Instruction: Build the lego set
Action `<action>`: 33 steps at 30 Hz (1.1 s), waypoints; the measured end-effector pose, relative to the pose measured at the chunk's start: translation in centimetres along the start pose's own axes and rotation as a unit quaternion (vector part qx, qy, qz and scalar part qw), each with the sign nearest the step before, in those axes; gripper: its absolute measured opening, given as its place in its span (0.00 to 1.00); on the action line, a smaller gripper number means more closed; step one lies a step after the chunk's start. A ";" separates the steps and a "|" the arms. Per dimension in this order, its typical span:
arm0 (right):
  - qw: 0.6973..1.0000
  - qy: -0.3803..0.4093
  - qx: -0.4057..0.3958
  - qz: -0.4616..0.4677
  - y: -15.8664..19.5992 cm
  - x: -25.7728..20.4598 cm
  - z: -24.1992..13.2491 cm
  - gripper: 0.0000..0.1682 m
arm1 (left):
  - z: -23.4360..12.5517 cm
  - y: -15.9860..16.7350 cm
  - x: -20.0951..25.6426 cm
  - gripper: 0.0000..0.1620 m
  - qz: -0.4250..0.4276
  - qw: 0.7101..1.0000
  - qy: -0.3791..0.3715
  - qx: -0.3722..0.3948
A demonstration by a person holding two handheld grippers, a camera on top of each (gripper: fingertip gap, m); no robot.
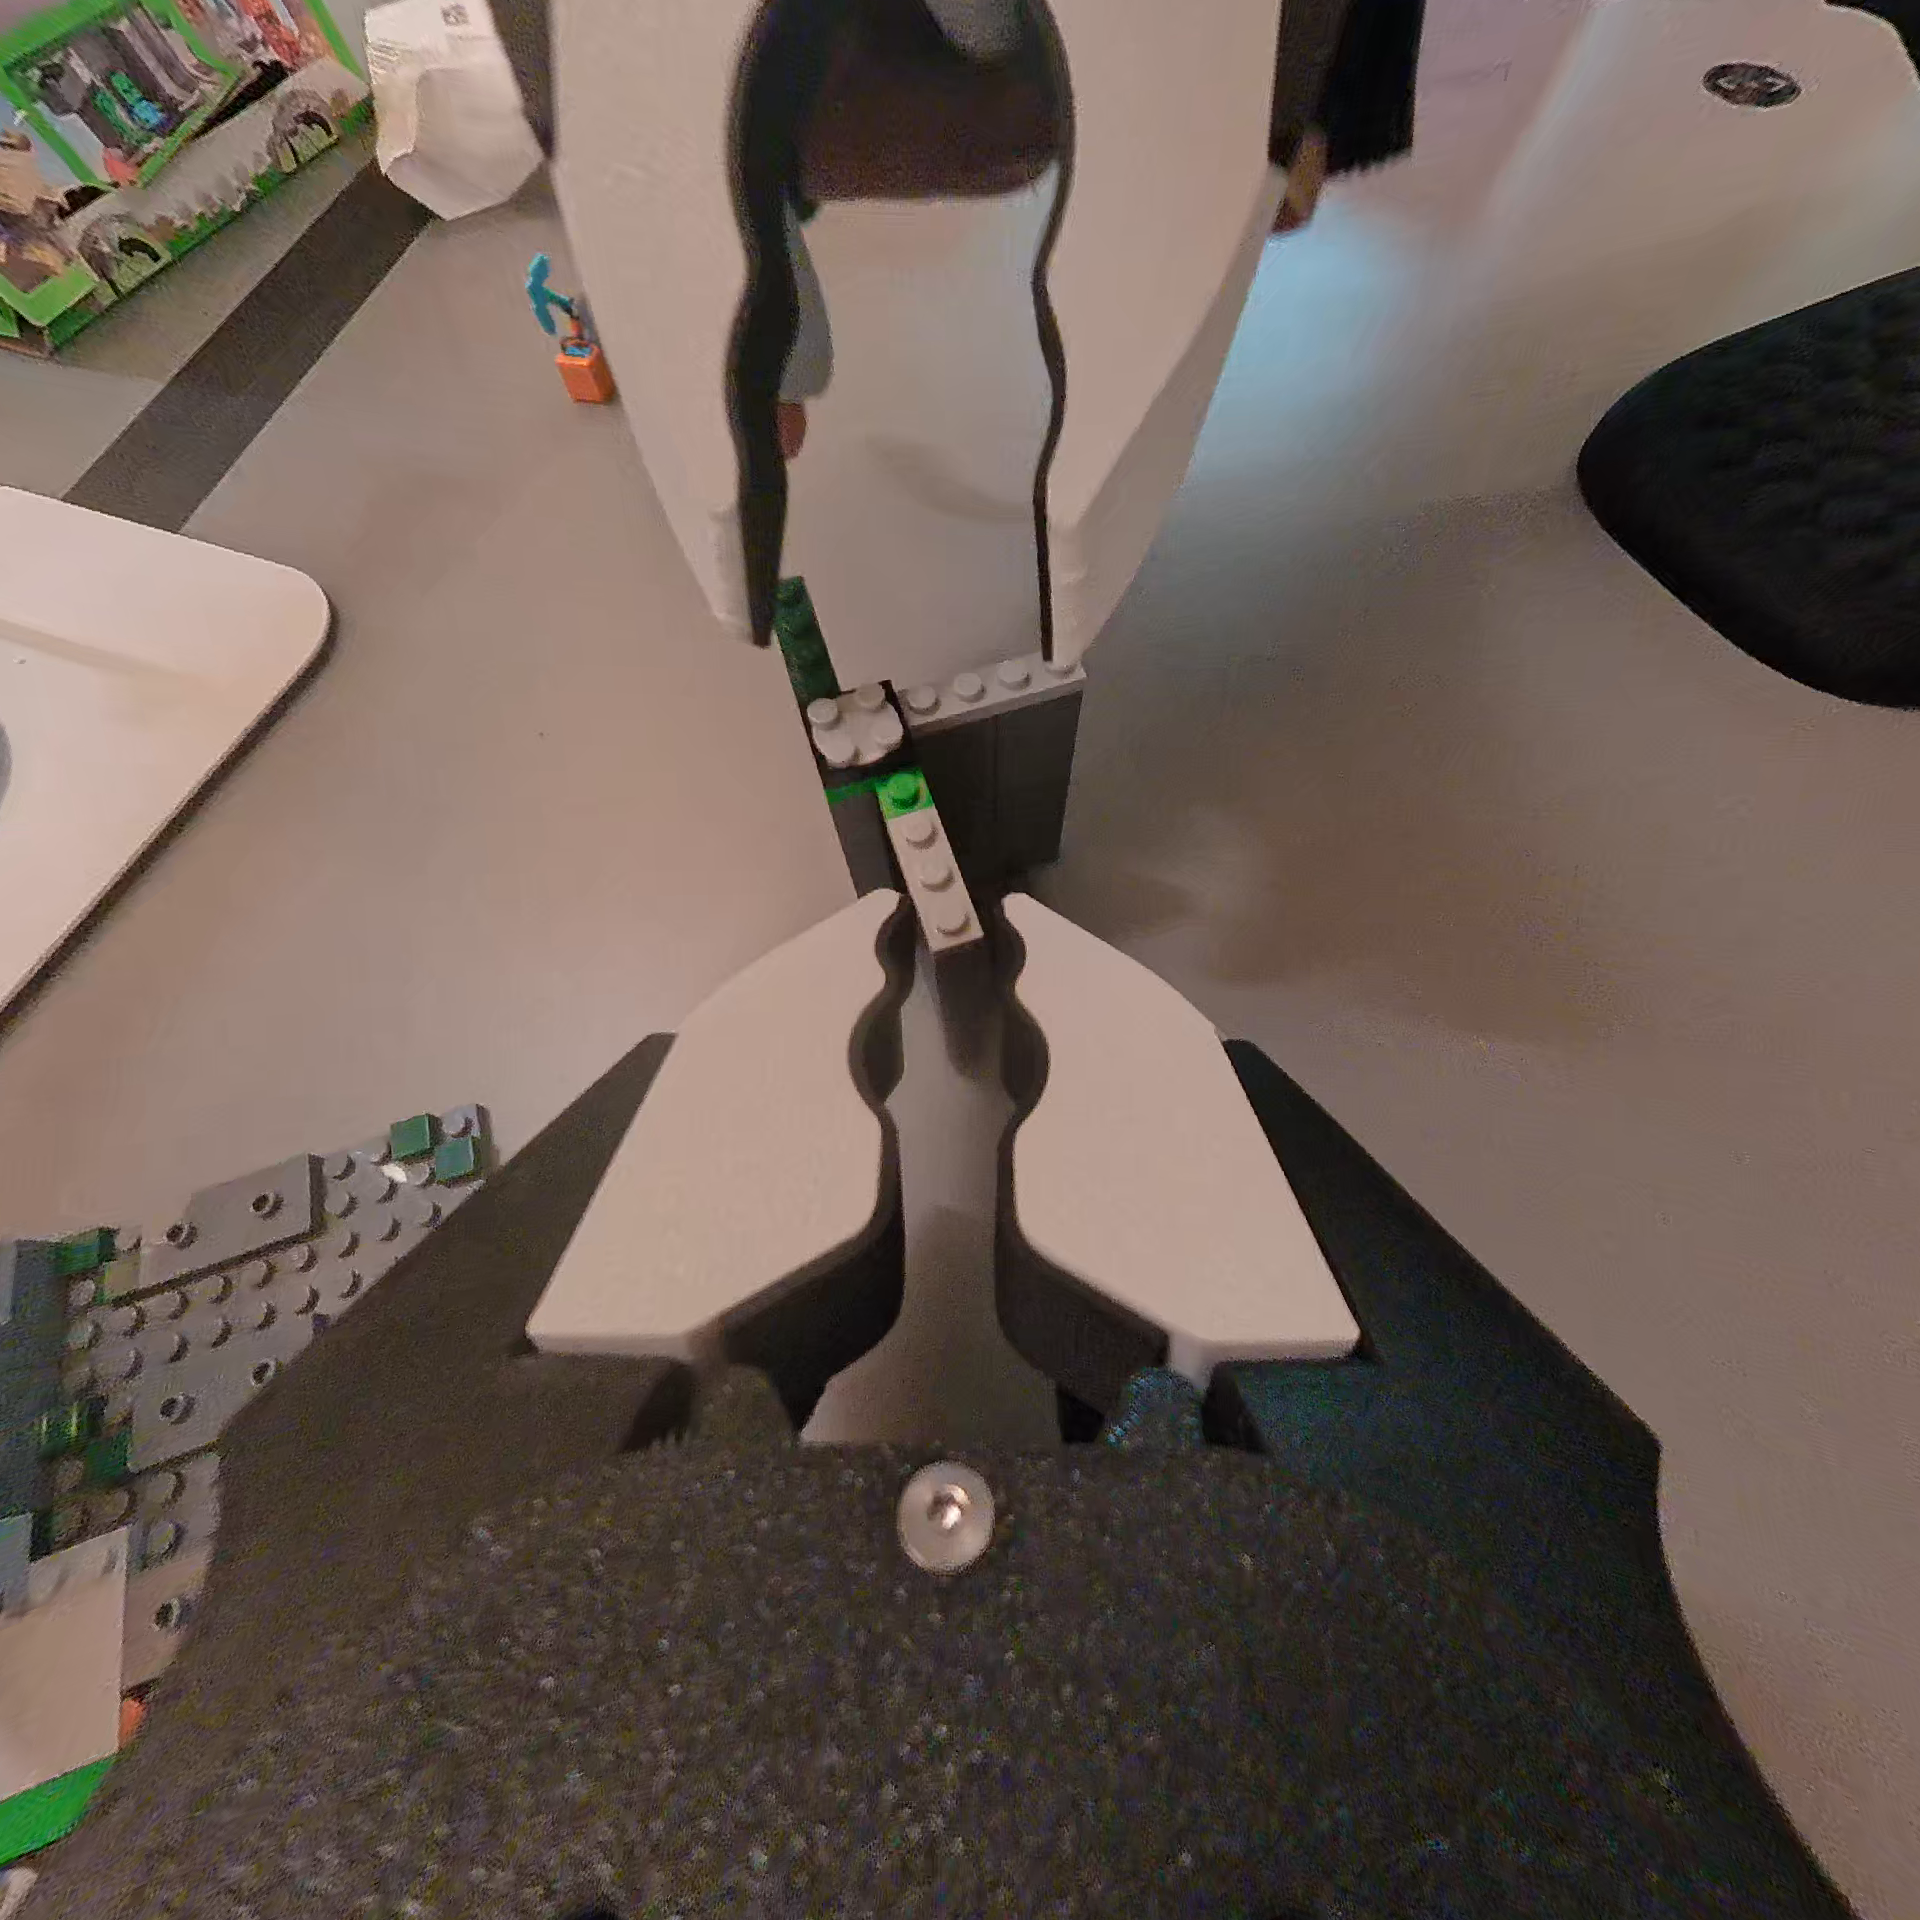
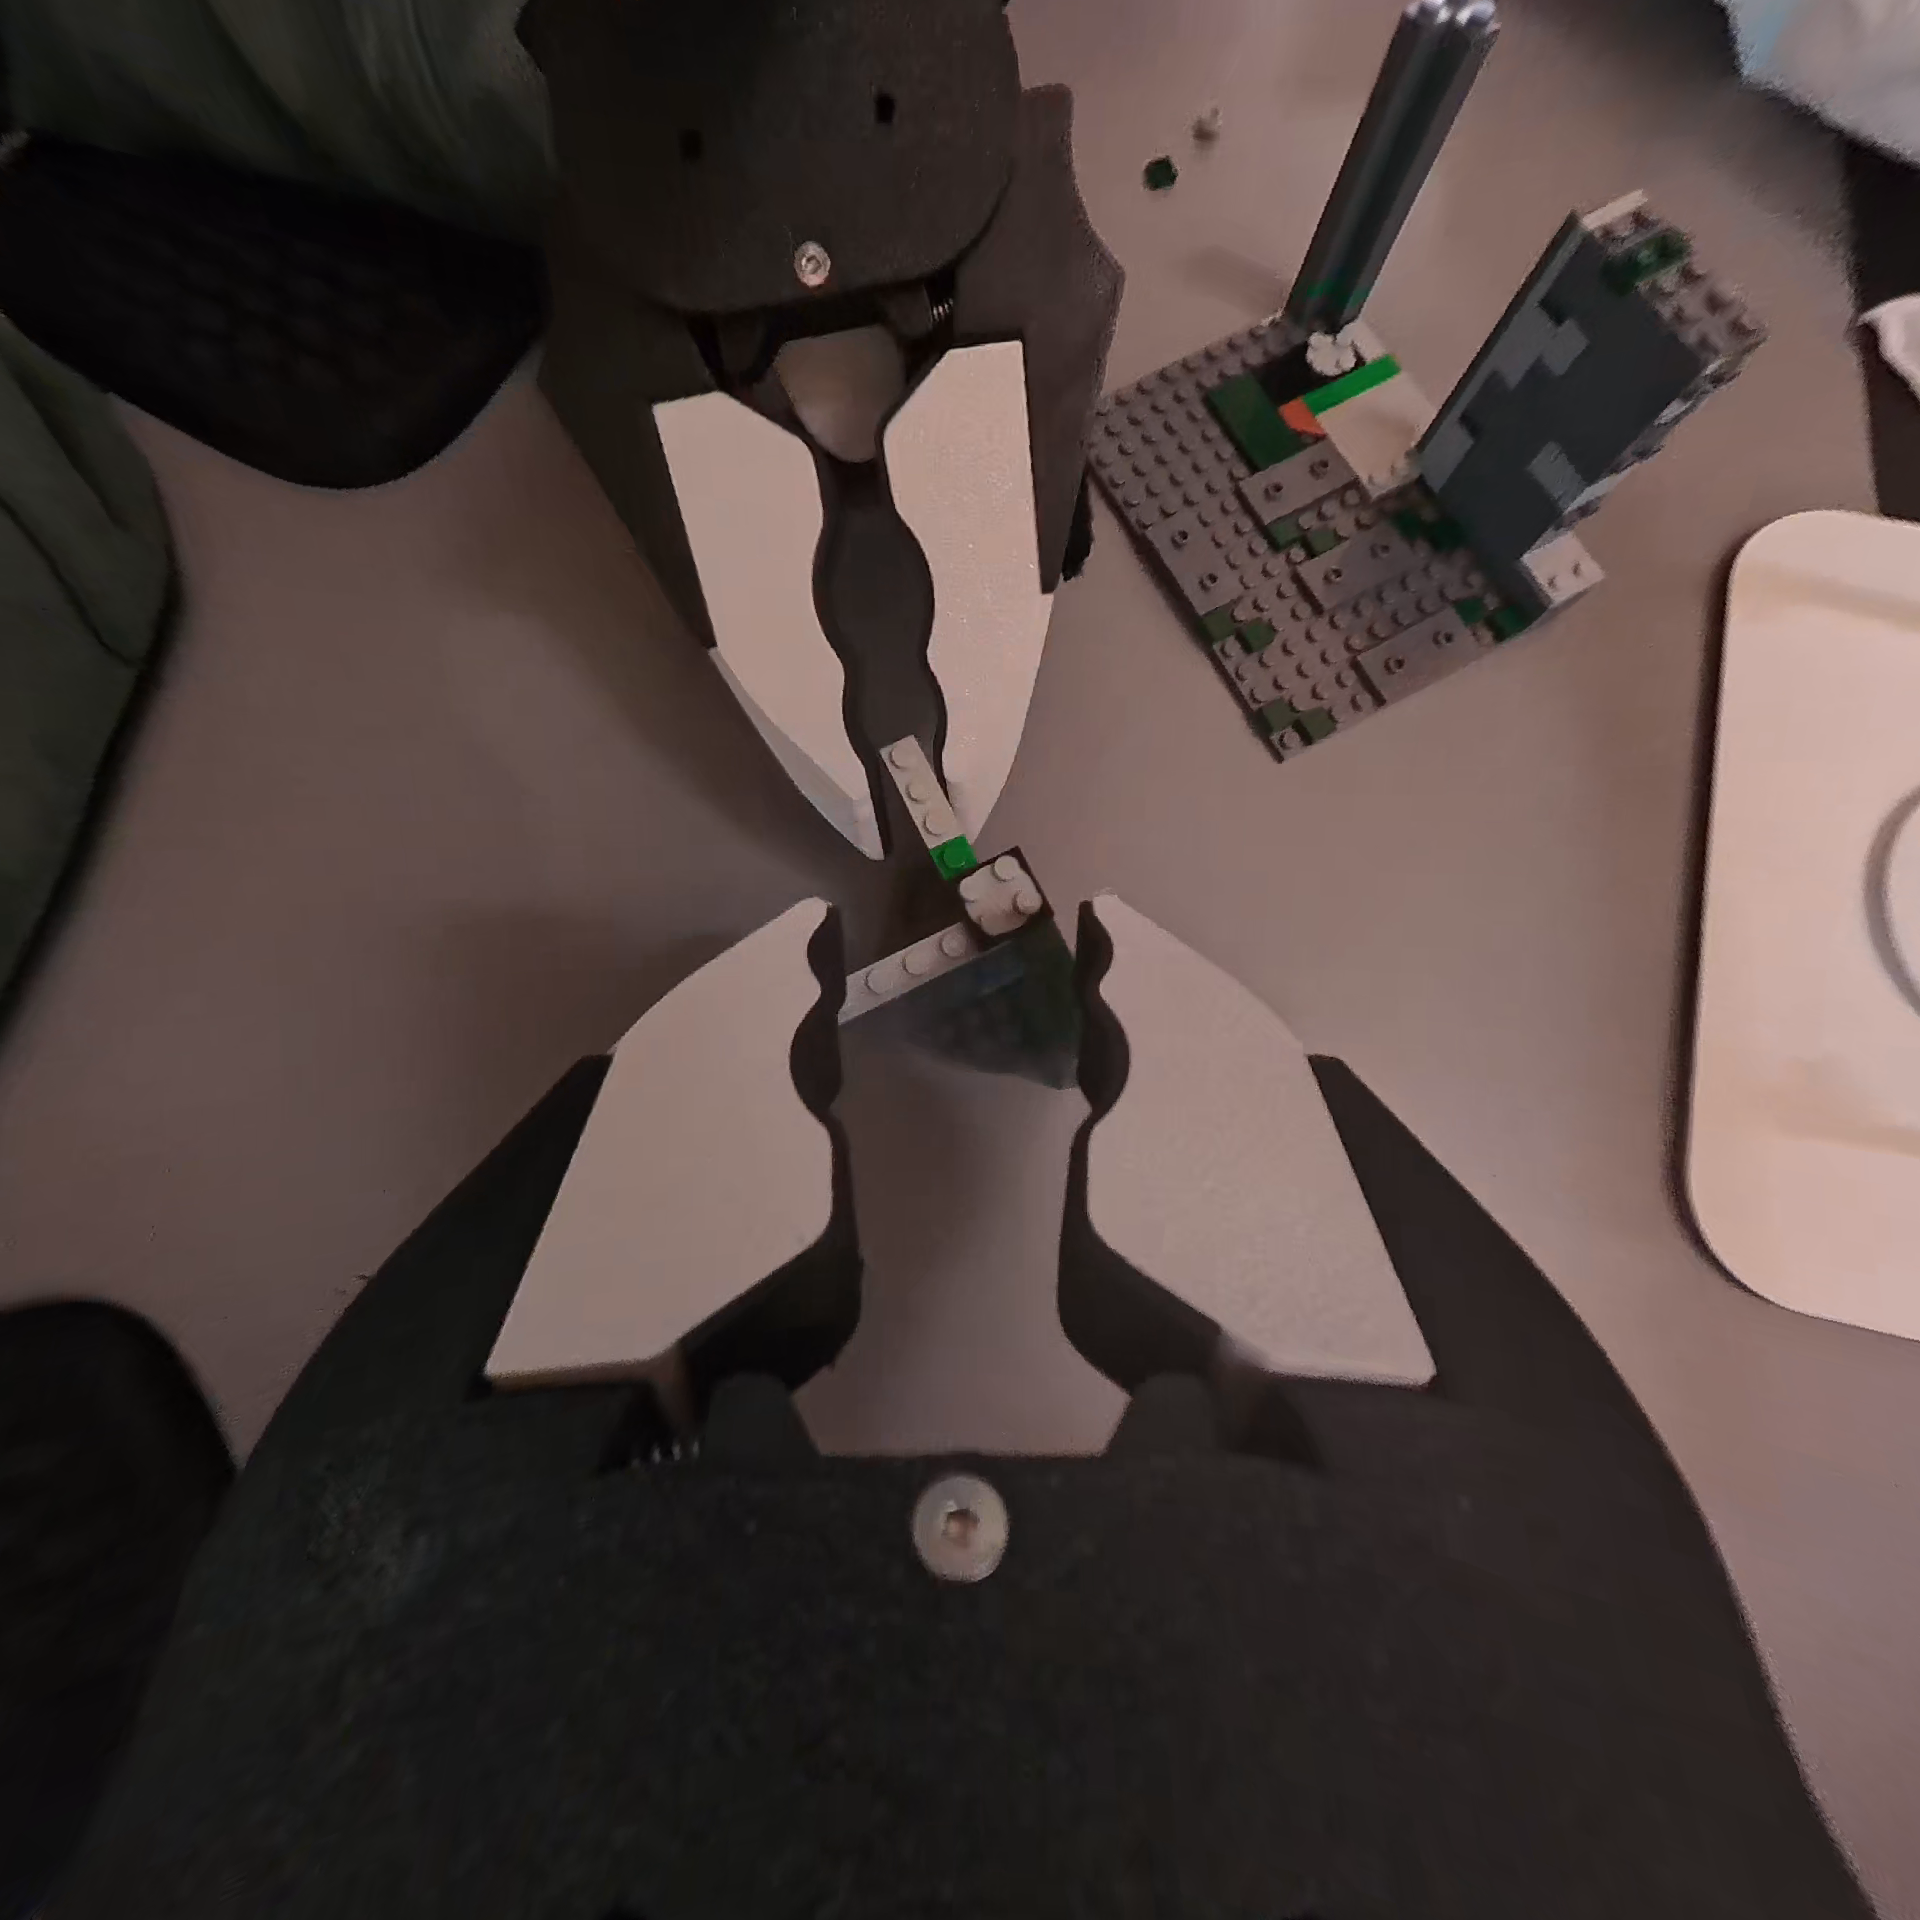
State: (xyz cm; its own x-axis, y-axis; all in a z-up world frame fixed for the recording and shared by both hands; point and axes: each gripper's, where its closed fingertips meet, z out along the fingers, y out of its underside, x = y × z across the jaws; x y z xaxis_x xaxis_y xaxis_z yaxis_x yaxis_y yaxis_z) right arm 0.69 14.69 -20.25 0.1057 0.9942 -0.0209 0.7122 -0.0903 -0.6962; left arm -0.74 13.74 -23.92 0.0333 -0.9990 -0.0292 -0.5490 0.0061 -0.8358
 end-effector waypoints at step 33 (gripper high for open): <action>0.998 0.033 0.039 0.023 0.5 -1.4 0.7 0.23 | 0.3 0.1 -0.1 0.06 -0.016 1.000 -0.012 -0.008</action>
State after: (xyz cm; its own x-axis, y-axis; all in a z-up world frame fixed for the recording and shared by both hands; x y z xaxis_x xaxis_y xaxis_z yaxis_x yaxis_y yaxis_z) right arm 0.41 13.29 -21.10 0.1844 0.9828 -0.0090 0.6494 -0.1287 -0.7495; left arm -0.55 13.90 -24.14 0.0710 -0.9974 -0.0152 -0.5602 -0.0272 -0.8279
